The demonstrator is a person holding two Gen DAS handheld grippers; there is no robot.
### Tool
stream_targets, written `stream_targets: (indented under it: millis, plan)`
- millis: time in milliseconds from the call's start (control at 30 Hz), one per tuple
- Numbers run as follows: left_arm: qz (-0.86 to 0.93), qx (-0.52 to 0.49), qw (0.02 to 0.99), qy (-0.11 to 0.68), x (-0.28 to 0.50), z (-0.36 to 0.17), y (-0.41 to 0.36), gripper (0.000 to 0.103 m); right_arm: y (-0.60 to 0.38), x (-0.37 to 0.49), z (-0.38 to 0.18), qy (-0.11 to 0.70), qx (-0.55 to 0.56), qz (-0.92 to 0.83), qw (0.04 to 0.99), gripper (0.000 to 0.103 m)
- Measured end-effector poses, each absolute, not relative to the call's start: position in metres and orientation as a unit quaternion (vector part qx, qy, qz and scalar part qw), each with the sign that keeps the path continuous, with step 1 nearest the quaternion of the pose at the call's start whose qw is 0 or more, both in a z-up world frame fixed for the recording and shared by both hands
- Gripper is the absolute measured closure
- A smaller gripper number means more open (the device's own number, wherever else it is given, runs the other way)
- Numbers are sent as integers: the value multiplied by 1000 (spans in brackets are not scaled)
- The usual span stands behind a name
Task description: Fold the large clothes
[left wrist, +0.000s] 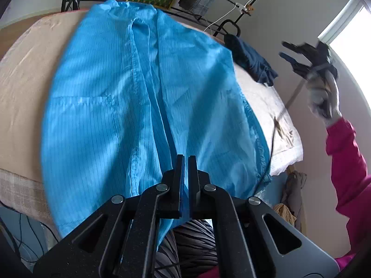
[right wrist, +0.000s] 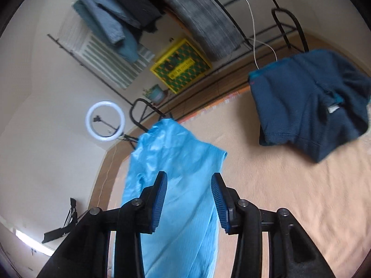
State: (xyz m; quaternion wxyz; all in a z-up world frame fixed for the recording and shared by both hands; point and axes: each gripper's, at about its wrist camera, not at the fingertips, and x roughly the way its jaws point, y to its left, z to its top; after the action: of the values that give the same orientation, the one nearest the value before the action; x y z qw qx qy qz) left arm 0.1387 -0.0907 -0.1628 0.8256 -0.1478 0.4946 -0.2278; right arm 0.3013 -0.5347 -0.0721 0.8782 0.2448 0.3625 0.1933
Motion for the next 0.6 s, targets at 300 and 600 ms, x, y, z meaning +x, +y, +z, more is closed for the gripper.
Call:
stream_targets:
  millis: [300,600]
  plan:
    - [-274,-134,820,485,121,-159,-105,87,-478,119,-86,398,192,235,866,60]
    - [-261,-130,797,528,122,-207,-113,87,-414,90,-208,492,174,209,827,58]
